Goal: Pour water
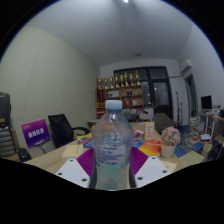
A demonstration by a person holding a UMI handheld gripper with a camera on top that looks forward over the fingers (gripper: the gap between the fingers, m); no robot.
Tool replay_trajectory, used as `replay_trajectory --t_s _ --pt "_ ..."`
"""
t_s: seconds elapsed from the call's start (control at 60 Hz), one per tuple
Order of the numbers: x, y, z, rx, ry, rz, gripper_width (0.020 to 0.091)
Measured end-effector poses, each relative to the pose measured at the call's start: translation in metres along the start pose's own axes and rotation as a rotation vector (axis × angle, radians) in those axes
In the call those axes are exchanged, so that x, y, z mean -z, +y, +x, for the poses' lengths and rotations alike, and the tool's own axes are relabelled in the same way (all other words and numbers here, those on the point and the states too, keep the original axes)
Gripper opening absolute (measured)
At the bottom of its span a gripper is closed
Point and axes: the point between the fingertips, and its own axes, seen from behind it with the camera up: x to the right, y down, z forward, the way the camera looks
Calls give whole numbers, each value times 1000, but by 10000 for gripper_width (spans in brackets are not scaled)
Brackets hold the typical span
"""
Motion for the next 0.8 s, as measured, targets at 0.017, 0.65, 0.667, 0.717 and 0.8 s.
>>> replay_trajectory --t_s 0.017,0.65,0.667,0.717,0.8 --pt "-4 3 6 3 7 -6 449" --pt "-16 70 33 82 15 -59 619" --pt "-16 71 33 83 12 -66 632" --pt "-13 79 36 87 18 -116 712" --pt "-1 82 44 95 28 -163 833"
